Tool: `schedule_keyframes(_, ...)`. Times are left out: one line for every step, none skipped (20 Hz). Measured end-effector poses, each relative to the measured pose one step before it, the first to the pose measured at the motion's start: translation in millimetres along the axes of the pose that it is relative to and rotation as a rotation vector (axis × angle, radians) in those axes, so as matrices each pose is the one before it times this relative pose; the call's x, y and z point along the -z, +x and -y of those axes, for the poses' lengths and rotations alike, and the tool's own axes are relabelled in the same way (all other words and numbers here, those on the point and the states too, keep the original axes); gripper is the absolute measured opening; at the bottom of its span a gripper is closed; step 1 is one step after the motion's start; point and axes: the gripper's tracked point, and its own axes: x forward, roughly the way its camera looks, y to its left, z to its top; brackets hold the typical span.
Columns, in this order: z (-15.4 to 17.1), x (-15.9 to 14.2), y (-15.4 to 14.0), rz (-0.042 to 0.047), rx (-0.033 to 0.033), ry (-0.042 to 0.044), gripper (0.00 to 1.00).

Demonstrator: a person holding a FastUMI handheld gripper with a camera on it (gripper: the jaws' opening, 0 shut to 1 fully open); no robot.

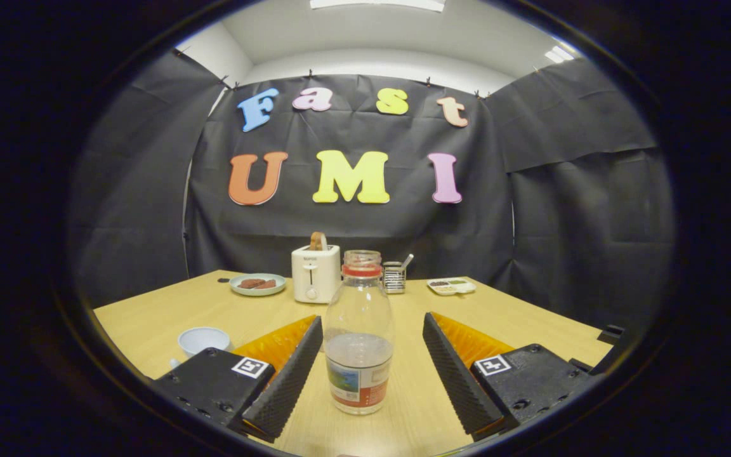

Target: Take the bottle from table, then pour the juice into the cup, finally place the bottle on the coaster

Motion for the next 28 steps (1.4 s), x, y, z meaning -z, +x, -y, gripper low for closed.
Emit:
schedule_keyframes(-0.9,5.1,2.87,-0.0087,0.00124,-0.0059,1.0)
schedule_keyframes(0.38,4.05,2.47,-0.00614,0.00351,-0.0081,1.0)
schedule_keyframes(-0.83,2.84,2.44,-0.00447,0.00204,-0.008,1.0)
schedule_keyframes(-1.49,1.78,2.22,-0.00333,-0.0007,-0.00775,1.0)
schedule_keyframes(-0.68,3.02,2.0,-0.00252,0.00094,-0.00381,1.0)
schedule_keyframes(0.14,3.65,2.22,-0.00427,0.00062,0.00143,1.0)
schedule_keyframes(-0.01,1.77,2.4,-0.00219,0.00049,0.006,1.0)
schedule_keyframes(-0.2,2.11,3.01,-0.00242,0.0005,0.01145,1.0)
schedule_keyframes(1.54,1.65,2.64,-0.00444,0.0079,0.01542,1.0)
schedule_keyframes(1.18,1.67,3.55,-0.00167,0.01132,0.01297,1.0)
schedule_keyframes(-2.02,0.01,0.79,0.0017,-0.00222,0.00728,1.0)
schedule_keyframes(-6.23,1.67,1.32,0.00134,-0.01297,-0.00921,1.0)
schedule_keyframes(-1.81,1.92,2.67,-0.00346,0.00254,-0.02561,1.0)
schedule_keyframes(1.92,4.2,1.87,-0.00574,0.00932,-0.0293,0.99)
schedule_keyframes(-1.17,0.55,0.6,-0.00375,0.00214,-0.02118,0.98)
schedule_keyframes(-1.49,-1.51,-0.08,0.00779,-0.00375,-0.01209,0.95)
schedule_keyframes(-1.43,-2.43,-1.23,0.01216,-0.01176,0.00296,0.92)
schedule_keyframes(0.67,-3.35,-1.66,0.01194,-0.00888,-0.00078,0.89)
schedule_keyframes(3.91,-6.32,-3.77,0.02299,-0.00245,0.00564,0.86)
schedule_keyframes(5.55,-9.29,-2.33,0.0225,0.00643,0.00995,0.83)
schedule_keyframes(7.38,-5.76,-2.17,0.01609,0.01253,-0.00153,0.8)
schedule_keyframes(4.38,-2.45,-1.34,0.00106,0.00732,-0.0133,0.8)
schedule_keyframes(1.83,-3.17,-1.49,-0.00764,-0.00461,-0.01191,0.8)
schedule_keyframes(2.07,0.27,0.06,-0.01485,-0.00845,-0.013,0.8)
schedule_keyframes(3.66,-0.16,0.39,-0.02106,-0.00347,-0.01343,0.8)
schedule_keyframes(2.43,0.27,-0.17,-0.02188,-0.00974,-0.0011,0.8)
schedule_keyframes(0.8,-2.22,-2.43,-0.01635,-0.01341,-0.00871,0.8)
schedule_keyframes(4.2,-5.34,-1.47,-0.00128,-0.00017,-0.01347,0.8)
